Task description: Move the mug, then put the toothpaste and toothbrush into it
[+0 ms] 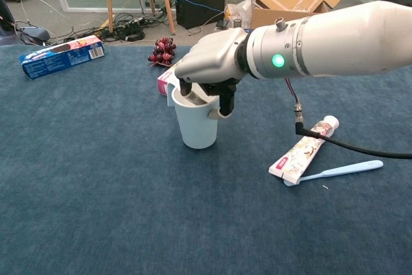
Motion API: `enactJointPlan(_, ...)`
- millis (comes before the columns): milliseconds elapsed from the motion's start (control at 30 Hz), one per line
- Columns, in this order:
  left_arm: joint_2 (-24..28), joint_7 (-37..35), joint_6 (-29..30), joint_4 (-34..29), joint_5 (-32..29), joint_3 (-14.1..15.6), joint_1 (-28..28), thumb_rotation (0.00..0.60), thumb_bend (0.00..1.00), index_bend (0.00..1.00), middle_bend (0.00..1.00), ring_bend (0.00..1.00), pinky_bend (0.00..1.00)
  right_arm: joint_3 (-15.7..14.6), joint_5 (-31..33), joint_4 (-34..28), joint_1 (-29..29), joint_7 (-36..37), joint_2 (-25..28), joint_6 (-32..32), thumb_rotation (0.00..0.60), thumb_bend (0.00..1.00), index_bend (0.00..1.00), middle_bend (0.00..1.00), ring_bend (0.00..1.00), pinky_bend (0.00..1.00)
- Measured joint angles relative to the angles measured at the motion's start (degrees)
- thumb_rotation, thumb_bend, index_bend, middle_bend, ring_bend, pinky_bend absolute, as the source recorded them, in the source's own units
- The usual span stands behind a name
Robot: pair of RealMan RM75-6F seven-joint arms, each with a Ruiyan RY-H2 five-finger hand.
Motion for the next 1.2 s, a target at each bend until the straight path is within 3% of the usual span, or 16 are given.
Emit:
enactJointPlan(567, -0.1, 0.3, -0.1, 0.1, -0.2, 0.0, -0.1, 0.6, 0.0, 0.79, 0.48, 0.43, 0.56, 0.0, -2.6, -2.1, -1.7, -1.5, 1.1, 2.8, 0.6, 0.43, 0.74, 1.0, 0.92, 0.99)
enactJointPlan(867, -0.3, 0.5, -0.4, 0.5, -0.9, -0.2, -0.2, 0.6, 0.0, 0.79, 0.48, 0.43, 0.56, -0.6, -5.5, -8.3, -3.5, -2.6, 4.7, 5.6, 0.6, 0.43, 0.74, 1.0, 0.92, 0.99)
enactJointPlan(1200, -0.9, 0.9, -1.0, 1.3, -2.0, -0.5, -0.6, 0.6, 0.0, 0.79, 0.48, 0.43, 0.56, -3.7, -12.8, -16.9, -7.7, -4.4, 9.5, 9.2, 0.6, 0.43, 0.74, 1.0, 0.92, 0.99)
